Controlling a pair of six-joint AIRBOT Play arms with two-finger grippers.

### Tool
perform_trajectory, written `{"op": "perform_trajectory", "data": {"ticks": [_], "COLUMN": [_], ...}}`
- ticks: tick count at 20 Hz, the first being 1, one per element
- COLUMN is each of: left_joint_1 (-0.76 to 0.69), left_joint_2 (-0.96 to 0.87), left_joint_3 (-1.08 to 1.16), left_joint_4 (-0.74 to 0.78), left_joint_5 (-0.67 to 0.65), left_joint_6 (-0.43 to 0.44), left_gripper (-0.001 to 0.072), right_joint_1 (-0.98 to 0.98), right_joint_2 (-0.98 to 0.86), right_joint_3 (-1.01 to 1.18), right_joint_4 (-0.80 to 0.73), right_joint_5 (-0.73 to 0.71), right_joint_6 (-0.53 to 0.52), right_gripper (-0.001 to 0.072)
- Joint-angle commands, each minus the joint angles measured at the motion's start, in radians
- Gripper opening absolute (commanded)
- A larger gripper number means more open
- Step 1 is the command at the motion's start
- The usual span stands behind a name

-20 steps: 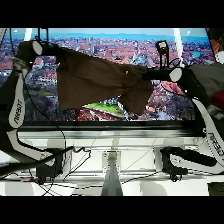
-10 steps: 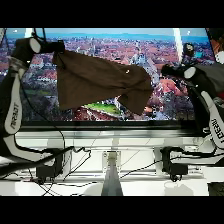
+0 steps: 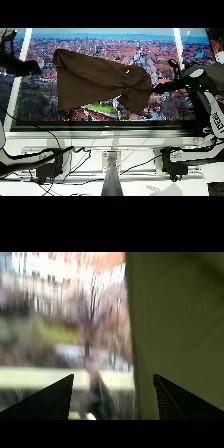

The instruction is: Fold the clothes and pants, and hang the long-sleeved shirts on hangers.

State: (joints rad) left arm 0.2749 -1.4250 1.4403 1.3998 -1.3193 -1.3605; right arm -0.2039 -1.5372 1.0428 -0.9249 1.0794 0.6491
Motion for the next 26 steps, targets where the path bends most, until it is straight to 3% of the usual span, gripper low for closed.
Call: {"op": "perform_trajectory", "data": {"ticks": [1,5,6,8,10,12,14,15,19,23,24,26], "left_joint_1": [0.106,0.128,0.127,0.128,0.127,0.123,0.117,0.117,0.1,0.054,0.041,0.027], "left_joint_2": [0.06,0.093,0.093,0.093,0.093,0.093,0.092,0.092,0.092,0.079,0.079,0.081], "left_joint_3": [-0.15,-0.328,-0.369,-0.452,-0.54,-0.626,-0.696,-0.725,-0.771,-0.771,-0.768,-0.727], "left_joint_4": [-0.055,-0.08,-0.098,-0.171,-0.275,-0.367,-0.391,-0.39,-0.393,-0.467,-0.485,-0.524], "left_joint_5": [-0.058,-0.031,-0.014,0.026,0.076,0.128,0.181,0.219,0.318,0.419,0.417,0.375], "left_joint_6": [0.021,0.046,0.046,0.063,0.099,0.154,0.215,0.23,0.266,0.269,0.27,0.293], "left_gripper": [0.0524,0.0524,0.0524,0.0524,0.0524,0.0524,0.0518,0.046,0.0453,0.0081,0.0019,0.0017], "right_joint_1": [0.066,0.144,0.155,0.167,0.167,0.167,0.167,0.167,0.167,0.167,0.167,0.167], "right_joint_2": [-0.006,-0.006,-0.006,-0.006,-0.006,-0.006,-0.006,-0.006,-0.005,0.012,0.023,0.058], "right_joint_3": [-0.001,-0.001,-0.001,-0.001,-0.001,-0.001,-0.001,-0.001,0.0,0.015,0.022,0.05], "right_joint_4": [0.01,-0.102,-0.118,-0.134,-0.129,-0.126,-0.121,-0.121,-0.117,-0.117,-0.117,-0.116], "right_joint_5": [-0.032,-0.196,-0.247,-0.335,-0.335,-0.325,-0.328,-0.332,-0.331,-0.325,-0.314,-0.259], "right_joint_6": [-0.227,-0.207,-0.134,0.012,0.023,0.026,0.068,0.07,0.077,0.167,0.173,0.174], "right_gripper": [0.0512,0.0508,0.0506,0.0362,0.0257,0.0017,0.0013,0.0014,0.0014,0.0014,0.0013,0.0013]}}
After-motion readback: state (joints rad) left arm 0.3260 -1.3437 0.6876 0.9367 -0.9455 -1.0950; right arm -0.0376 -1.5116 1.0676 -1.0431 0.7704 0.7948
